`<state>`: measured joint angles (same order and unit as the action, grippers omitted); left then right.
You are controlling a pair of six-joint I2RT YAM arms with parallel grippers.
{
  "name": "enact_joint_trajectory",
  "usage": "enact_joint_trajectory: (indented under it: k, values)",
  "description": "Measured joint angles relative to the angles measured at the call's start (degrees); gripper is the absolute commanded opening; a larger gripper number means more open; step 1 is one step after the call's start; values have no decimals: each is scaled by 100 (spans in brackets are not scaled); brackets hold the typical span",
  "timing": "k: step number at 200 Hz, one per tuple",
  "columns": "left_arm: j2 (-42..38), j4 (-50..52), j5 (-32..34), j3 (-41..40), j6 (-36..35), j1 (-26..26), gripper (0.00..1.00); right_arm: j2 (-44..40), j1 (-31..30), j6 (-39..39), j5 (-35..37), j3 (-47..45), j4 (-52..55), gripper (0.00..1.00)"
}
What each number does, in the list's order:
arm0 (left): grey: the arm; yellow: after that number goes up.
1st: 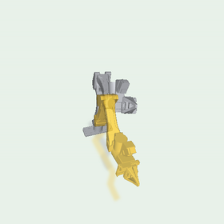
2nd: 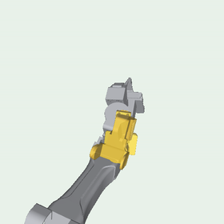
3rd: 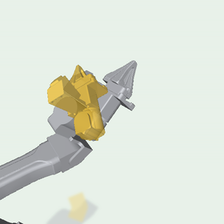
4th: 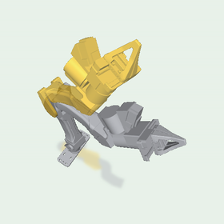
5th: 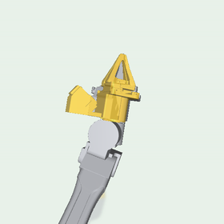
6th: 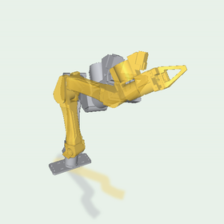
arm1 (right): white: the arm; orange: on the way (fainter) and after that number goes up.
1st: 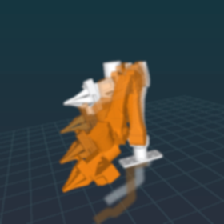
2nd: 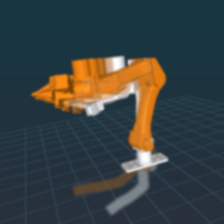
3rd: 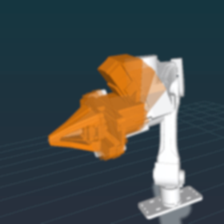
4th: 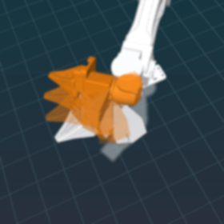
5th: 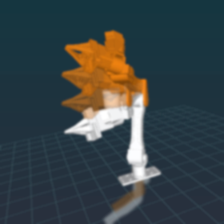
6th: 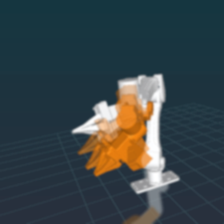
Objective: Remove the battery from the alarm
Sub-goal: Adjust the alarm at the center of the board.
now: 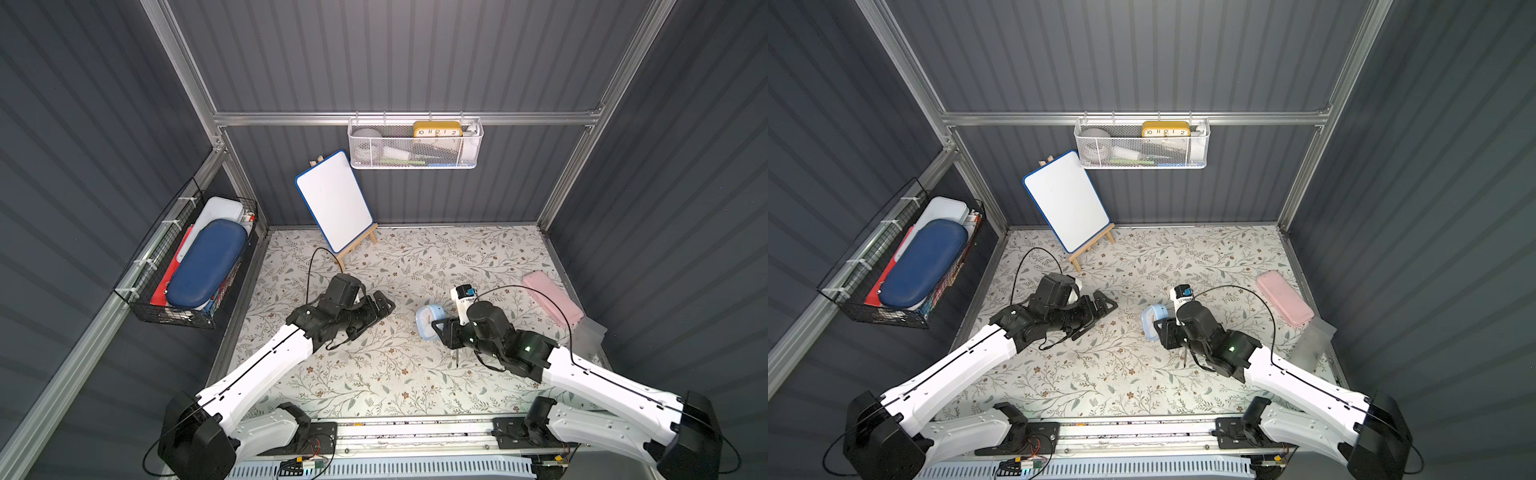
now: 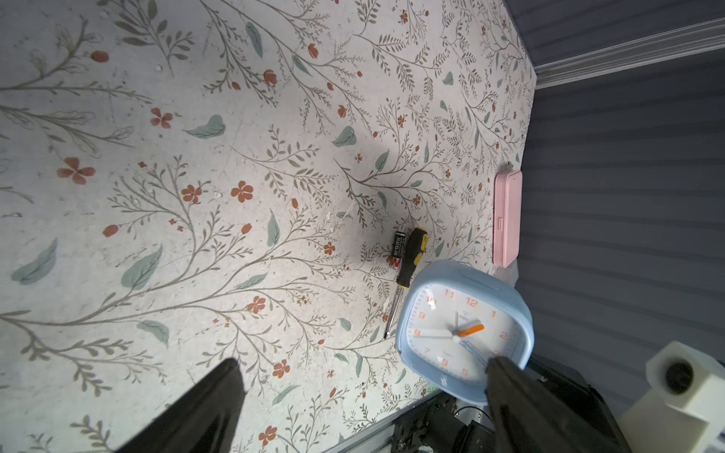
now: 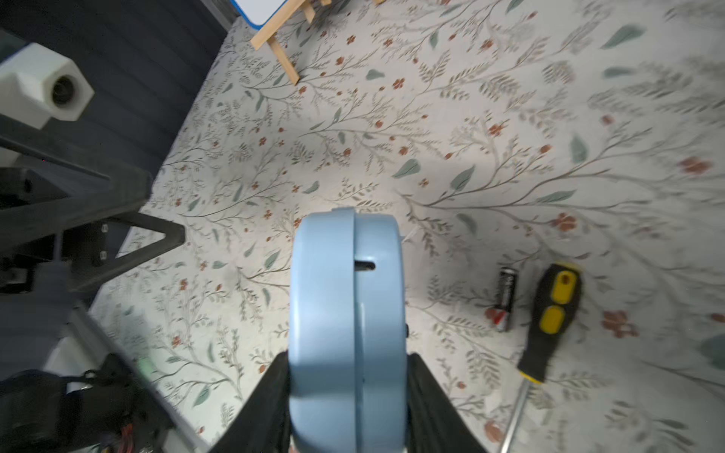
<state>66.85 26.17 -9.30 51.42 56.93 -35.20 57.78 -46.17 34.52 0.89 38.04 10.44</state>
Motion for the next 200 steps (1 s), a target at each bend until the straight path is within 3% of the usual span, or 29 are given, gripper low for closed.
enact_joint_trajectory:
  k: [42,84,145,200]
  values:
    - [-205,-13,103,-321,-2,0,99,509,125,1117,-828,-485,-1064,10]
    - [-601,-46,190,-468,-4,0,99,1327,155,1851,-960,-605,-2094,10]
    - [-728,-42,310,-468,-160,0,99,2090,280,2203,-802,-654,-3069,10]
    - [-745,-66,330,-468,-304,0,100,3230,640,2706,-1464,-796,-4474,12]
